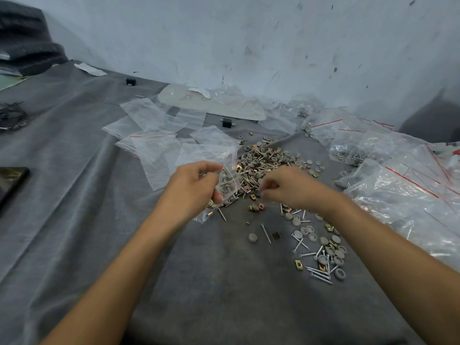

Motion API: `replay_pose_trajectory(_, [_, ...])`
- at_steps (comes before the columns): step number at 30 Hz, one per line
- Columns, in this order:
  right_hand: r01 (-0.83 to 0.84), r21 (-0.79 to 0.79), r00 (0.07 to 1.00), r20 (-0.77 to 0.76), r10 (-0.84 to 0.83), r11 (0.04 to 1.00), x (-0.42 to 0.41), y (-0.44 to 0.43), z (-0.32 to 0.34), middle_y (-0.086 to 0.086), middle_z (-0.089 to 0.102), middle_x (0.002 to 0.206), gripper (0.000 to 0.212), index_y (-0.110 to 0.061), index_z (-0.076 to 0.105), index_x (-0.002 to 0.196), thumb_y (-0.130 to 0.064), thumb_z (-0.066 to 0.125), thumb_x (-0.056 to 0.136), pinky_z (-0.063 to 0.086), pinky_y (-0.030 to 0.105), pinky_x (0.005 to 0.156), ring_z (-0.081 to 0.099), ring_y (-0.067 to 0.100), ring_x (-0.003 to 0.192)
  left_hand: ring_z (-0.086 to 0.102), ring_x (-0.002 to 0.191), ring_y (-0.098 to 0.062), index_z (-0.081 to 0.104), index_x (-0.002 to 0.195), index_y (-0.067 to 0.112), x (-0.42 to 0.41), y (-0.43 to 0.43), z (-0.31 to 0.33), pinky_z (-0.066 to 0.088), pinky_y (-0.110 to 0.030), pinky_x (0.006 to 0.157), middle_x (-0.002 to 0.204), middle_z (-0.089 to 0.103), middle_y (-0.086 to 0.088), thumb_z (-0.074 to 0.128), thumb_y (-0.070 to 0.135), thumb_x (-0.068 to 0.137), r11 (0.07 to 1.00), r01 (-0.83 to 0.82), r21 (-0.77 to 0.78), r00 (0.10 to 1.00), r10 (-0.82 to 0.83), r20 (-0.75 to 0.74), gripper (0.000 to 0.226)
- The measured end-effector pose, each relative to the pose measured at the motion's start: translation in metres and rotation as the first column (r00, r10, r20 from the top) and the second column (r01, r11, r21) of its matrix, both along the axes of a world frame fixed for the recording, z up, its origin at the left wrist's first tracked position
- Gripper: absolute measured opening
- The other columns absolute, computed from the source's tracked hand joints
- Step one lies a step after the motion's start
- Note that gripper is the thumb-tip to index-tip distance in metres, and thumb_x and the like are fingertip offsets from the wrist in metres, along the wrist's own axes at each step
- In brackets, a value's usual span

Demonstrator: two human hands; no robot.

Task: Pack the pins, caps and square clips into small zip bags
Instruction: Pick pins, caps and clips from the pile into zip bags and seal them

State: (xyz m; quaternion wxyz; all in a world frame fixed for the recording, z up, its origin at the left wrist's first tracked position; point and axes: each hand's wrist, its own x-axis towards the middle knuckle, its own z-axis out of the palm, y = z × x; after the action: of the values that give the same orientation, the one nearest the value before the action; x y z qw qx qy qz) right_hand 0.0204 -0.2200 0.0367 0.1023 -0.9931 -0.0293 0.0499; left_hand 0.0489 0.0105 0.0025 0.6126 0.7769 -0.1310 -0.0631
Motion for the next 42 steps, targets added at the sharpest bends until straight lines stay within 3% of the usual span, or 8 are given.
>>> replay_pose_trajectory(7, [0.07,0.025,0.99,-0.125,-0.066,0.997,0.0,-0.01,-0.024,-0.007,0.067,0.092,0.011,-0.021,0.069,0.097,-0.03,0.072,0.092,0.047,0.022,0.065,0.062,0.01,0.086,0.045,0.046,-0.01,0.066,0.108,0.037,0.001,0.0,-0.002,0.042,-0.031,0.056,0.061,0.072,-0.002,0.052,0.016,0.097,1.0,0.005,0.012,1.0,-0.005,0.0,0.028])
replay_pose_trajectory(13, [0.064,0.134,0.995,0.07,-0.074,0.989,0.002,-0.005,0.004,-0.013,0.067,0.081,0.004,-0.024,0.07,0.087,-0.026,0.072,0.089,0.047,0.023,0.066,0.062,0.006,0.079,0.044,0.043,-0.008,0.066,0.114,0.034,0.002,0.001,-0.003,0.04,-0.028,0.051,0.061,0.072,-0.002,0.052,0.016,0.097,1.0,0.012,0.014,1.0,-0.012,0.004,0.029])
replay_pose_trajectory(19, [0.01,-0.13,0.985,-0.171,-0.032,0.992,0.005,-0.001,-0.017,-0.003,0.065,0.102,0.021,-0.021,0.065,0.11,-0.033,0.069,0.093,0.048,0.031,0.08,0.06,0.017,0.097,0.046,0.043,-0.006,0.066,0.115,0.035,0.002,0.003,-0.003,0.042,-0.028,0.053,0.061,0.072,0.0,0.052,0.017,0.097,1.0,0.006,0.015,1.0,-0.006,0.008,0.029])
replay_pose_trajectory(26, [0.107,0.05,0.993,-0.062,-0.103,0.993,-0.002,-0.008,-0.013,-0.007,0.061,0.087,0.011,-0.018,0.062,0.096,-0.024,0.07,0.092,0.043,0.026,0.065,0.058,0.015,0.084,0.045,0.04,-0.005,0.065,0.111,0.036,0.001,0.002,-0.003,0.04,-0.021,0.048,0.06,0.072,0.001,0.052,0.015,0.097,1.0,0.017,0.021,1.0,-0.018,0.018,0.029])
replay_pose_trajectory(33, [-0.058,0.598,0.991,0.131,-0.026,0.799,-0.031,0.048,0.02,0.0,0.074,0.086,0.009,-0.021,0.071,0.097,-0.02,0.075,0.088,0.054,0.028,0.071,0.068,0.009,0.078,0.047,0.04,-0.003,0.068,0.112,0.028,-0.012,0.0,-0.001,0.039,-0.017,0.044,0.053,0.066,0.0,0.053,0.009,0.097,1.0,0.005,-0.029,0.999,-0.004,0.043,0.029])
replay_pose_trajectory(38, [-0.253,-0.038,0.955,0.152,0.255,0.967,-0.049,0.062,0.028,0.002,0.035,0.149,0.047,-0.031,0.068,0.121,0.0,0.047,0.091,0.031,0.034,0.11,0.03,0.024,0.131,0.05,0.043,-0.005,0.077,0.103,0.022,-0.03,0.004,0.011,0.04,-0.016,0.047,0.046,0.058,0.004,0.05,0.001,0.095,0.998,0.068,-0.006,0.995,-0.067,0.072,0.035])
replay_pose_trajectory(40, [-0.297,-0.081,0.945,0.118,0.305,0.952,-0.056,0.06,0.031,0.002,0.022,0.162,0.048,-0.029,0.066,0.124,-0.001,0.05,0.089,0.024,0.039,0.117,0.02,0.024,0.143,0.048,0.047,-0.009,0.078,0.094,0.03,-0.035,0.009,0.021,0.038,-0.021,0.049,0.05,0.058,0.005,0.051,0.001,0.094,0.991,0.13,0.029,0.985,-0.132,0.108,0.04])
replay_pose_trajectory(42, [-0.338,0.009,0.93,0.157,0.333,0.941,-0.062,0.06,0.037,0.003,0.047,0.15,0.029,-0.023,0.074,0.112,-0.009,0.063,0.089,0.033,0.036,0.113,0.042,0.023,0.135,0.049,0.051,-0.006,0.078,0.097,0.031,-0.04,0.013,0.032,0.038,-0.021,0.053,0.055,0.061,0.011,0.057,0.009,0.094,0.987,0.157,0.026,0.976,-0.159,0.15,0.03])
